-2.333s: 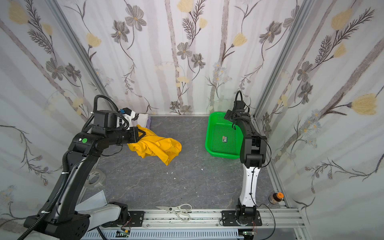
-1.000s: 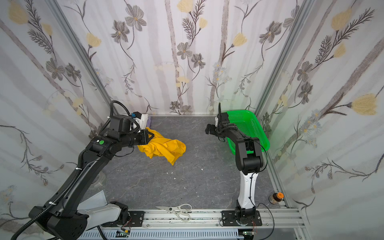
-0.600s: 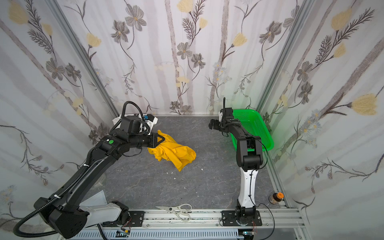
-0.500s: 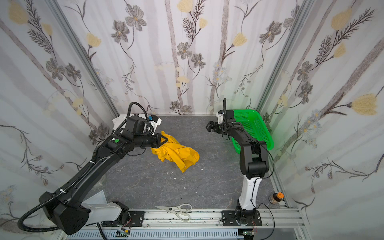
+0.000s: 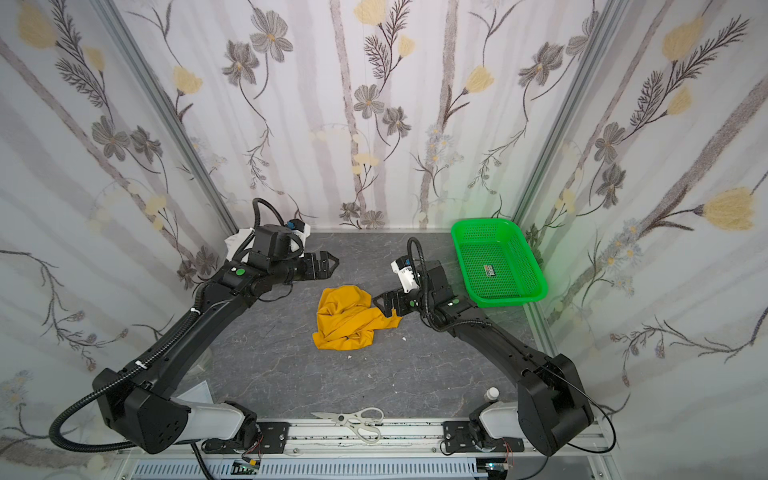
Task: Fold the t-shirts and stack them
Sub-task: 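Lower the yellow t-shirt onto the table while the right gripper pushes the basket away, then grasp the yellow t-shirt with the right gripper and lift it up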
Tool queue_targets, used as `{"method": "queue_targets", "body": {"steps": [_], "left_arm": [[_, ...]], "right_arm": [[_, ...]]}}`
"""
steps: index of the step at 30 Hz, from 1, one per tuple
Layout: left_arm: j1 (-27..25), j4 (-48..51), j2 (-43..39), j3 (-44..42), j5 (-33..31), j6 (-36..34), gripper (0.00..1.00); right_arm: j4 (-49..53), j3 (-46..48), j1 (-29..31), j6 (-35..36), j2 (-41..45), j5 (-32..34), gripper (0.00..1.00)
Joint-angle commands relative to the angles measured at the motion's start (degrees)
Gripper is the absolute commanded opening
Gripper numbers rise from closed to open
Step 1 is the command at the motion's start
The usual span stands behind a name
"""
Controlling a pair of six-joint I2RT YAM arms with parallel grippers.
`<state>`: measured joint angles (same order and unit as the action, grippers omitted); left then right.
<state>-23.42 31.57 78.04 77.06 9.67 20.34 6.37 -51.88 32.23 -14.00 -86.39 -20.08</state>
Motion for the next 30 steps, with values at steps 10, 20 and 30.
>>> {"method": "queue_targets", "body": {"steps": [10,20,30], "left_arm": [[13.0,3.9,-10.8,-9.0,0.0,5.7,1.00],[22.4,2.7,-13.3,-12.0,8.1,7.0,1.00],[23.9,1.9,-13.9,-13.5,9.5,7.1,1.00]], "right_arm": [[2.4,-11.9,20.2,3.5,-16.5,12.0,0.89],[7.4,-18.2,33.6,6.4,-26.4,36.9,0.78],[7.5,-20.9,35.5,9.6,-32.3,41.7,0.66]]}}
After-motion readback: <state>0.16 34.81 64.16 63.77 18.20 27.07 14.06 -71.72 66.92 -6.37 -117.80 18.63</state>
